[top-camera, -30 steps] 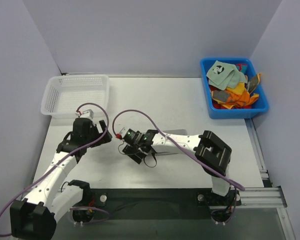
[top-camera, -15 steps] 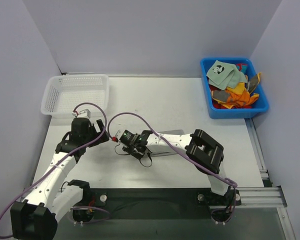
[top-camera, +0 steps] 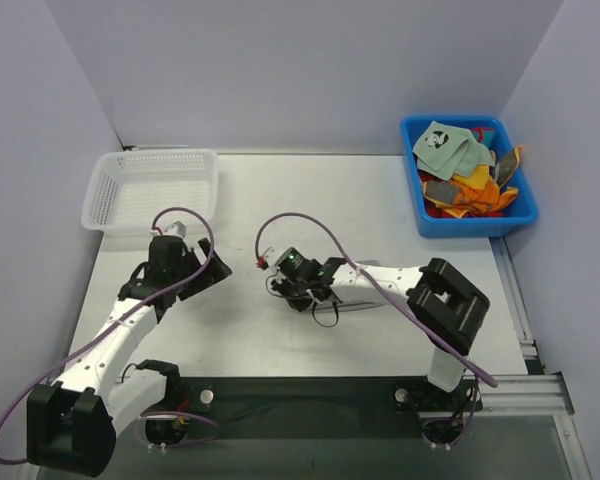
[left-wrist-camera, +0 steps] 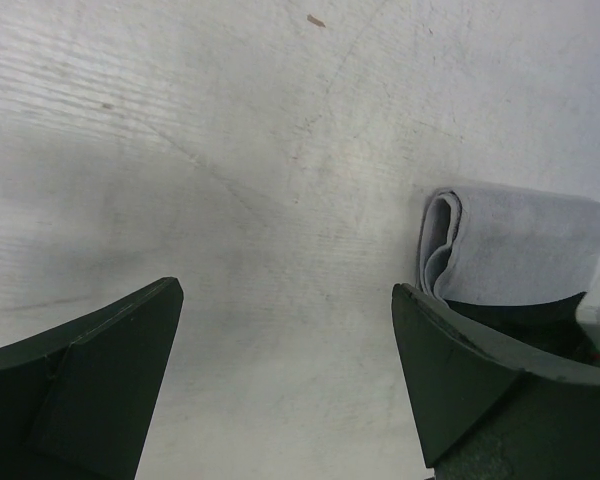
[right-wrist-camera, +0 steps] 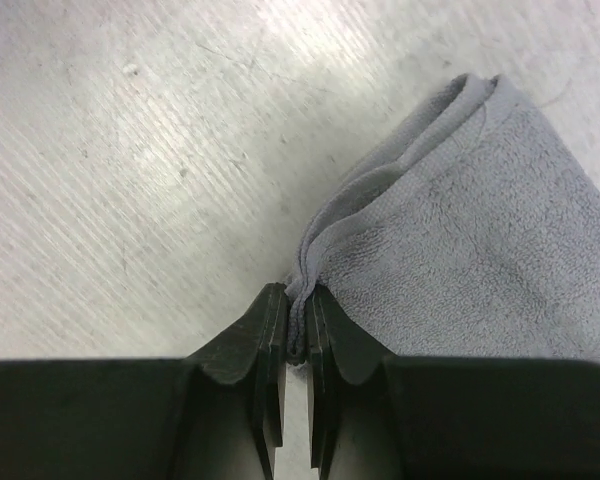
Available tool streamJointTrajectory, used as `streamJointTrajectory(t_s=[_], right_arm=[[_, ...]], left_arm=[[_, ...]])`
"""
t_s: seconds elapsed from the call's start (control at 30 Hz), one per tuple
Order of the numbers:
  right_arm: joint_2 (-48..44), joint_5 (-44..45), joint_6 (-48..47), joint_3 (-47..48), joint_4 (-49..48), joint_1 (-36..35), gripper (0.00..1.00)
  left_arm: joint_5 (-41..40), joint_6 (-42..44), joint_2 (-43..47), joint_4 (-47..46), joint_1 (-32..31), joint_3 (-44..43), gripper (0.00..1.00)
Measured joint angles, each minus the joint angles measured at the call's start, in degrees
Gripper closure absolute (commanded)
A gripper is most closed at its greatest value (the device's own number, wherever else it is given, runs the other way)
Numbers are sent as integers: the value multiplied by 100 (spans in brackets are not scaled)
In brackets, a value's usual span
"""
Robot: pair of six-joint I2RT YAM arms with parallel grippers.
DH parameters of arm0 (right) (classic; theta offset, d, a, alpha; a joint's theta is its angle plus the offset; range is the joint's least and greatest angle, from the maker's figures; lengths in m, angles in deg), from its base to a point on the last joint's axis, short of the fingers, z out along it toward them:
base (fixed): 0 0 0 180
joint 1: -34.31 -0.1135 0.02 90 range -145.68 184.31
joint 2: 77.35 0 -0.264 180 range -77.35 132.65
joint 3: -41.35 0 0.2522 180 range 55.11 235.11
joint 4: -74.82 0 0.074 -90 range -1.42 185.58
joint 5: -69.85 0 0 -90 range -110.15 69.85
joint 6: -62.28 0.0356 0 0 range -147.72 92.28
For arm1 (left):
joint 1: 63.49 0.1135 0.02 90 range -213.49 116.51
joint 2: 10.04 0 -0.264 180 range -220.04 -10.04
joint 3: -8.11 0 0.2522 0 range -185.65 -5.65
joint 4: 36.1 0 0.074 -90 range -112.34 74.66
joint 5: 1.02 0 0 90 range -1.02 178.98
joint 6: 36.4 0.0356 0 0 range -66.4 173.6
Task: Fold and stack the towels
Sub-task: Neatly place the folded towel into the bin
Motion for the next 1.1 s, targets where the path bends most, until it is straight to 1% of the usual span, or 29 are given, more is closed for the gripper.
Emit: streamJointTrajectory(t_s=[0.13, 0.33, 0.5, 0.73, 0.9, 1.1], right_arm=[[-553, -372, 195, -752, -697, 254, 100], [-903, -841, 420, -1338, -1615, 363, 100], [-992, -1117, 632, -1639, -2181, 437, 100], [-1051, -1303, 835, -1856, -2625, 546, 100], [-1095, -1353, 918, -1910, -2717, 588, 100], [-1185, -1366, 966, -1985, -2809, 627, 100]], left_arm=[[389, -553, -415, -501, -190, 286, 3], [505, -1235, -1399, -1268, -1294, 328, 3], [501, -1714, -2090, -1998, -1762, 304, 3], [514, -2221, -2898, -2874, -2267, 20, 3], [369, -2518, -3128, -3289, -2433, -22, 3], [2, -2833, -3244, -3530, -2638, -7, 12]])
